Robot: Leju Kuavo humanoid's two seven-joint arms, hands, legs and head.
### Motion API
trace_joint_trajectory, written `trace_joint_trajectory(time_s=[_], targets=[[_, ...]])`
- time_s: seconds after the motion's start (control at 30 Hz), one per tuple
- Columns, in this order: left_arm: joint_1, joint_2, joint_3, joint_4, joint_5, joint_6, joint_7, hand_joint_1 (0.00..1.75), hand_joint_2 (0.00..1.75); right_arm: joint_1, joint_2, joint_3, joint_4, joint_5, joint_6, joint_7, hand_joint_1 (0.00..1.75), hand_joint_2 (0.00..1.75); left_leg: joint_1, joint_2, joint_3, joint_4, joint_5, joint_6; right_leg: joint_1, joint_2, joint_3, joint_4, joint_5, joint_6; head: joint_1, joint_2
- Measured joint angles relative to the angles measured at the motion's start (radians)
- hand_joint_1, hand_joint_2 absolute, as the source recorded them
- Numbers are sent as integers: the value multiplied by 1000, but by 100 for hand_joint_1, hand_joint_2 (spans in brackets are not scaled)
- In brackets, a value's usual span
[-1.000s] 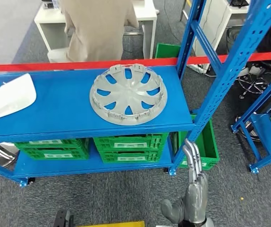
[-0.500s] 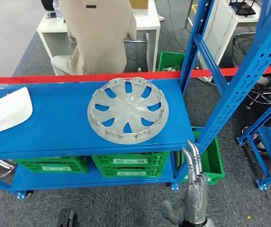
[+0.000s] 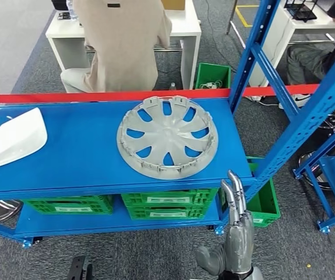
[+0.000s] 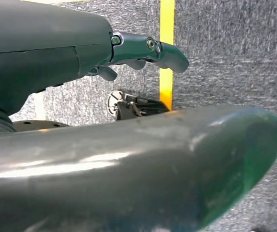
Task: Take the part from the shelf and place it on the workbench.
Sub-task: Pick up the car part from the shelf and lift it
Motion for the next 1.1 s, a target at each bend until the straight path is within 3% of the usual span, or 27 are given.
trace_joint_trajectory(time_s=[0.1,0.13,0.17,0.2,0.27,0.33,0.43,0.7,1.1], targets=[[1,1,0,0,0,4,0,0,0,-1,0,0,2,0,0,0,0,0,-4,5,-11,1,5,9,0,-9,-77,196,-109,6,6,0],[1,2,0,0,0,6,-1,0,0,-1,0,0,3,0,0,0,0,0,-6,6,-14,1,6,10,0,-10,-90,237,-123,5,6,0],[1,2,0,0,0,9,-3,0,0,0,0,0,4,0,0,0,0,0,-8,6,-16,1,6,10,1,-10,-84,237,-117,3,6,0],[1,2,0,0,0,10,-5,0,0,0,0,0,5,0,0,0,0,0,-10,6,-16,1,6,10,2,-10,-54,193,-94,-1,6,0],[0,2,-1,0,0,11,-7,0,0,-2,0,0,6,0,0,0,0,0,-13,6,-14,1,7,8,5,-11,34,46,-42,-12,6,0],[0,1,-2,0,0,12,-8,0,0,-3,0,0,6,0,0,0,0,0,-17,6,-14,3,7,4,9,-12,84,-45,-21,-14,6,0],[-1,2,-4,0,0,12,-8,0,0,-2,0,0,6,1,0,0,0,0,-18,7,-18,2,11,5,10,-10,85,-58,-15,-8,5,0],[-2,3,-7,0,-3,-1,-25,0,0,-45,-2,0,11,-7,32,12,0,0,-15,7,-18,-14,24,-12,14,-9,77,-57,-13,-22,5,0],[-2,-4,-7,0,-1,-10,-35,0,0,-128,-10,-1,38,-67,150,14,0,0,-15,7,-19,-14,25,-14,13,-10,78,-57,-12,-23,6,0]])
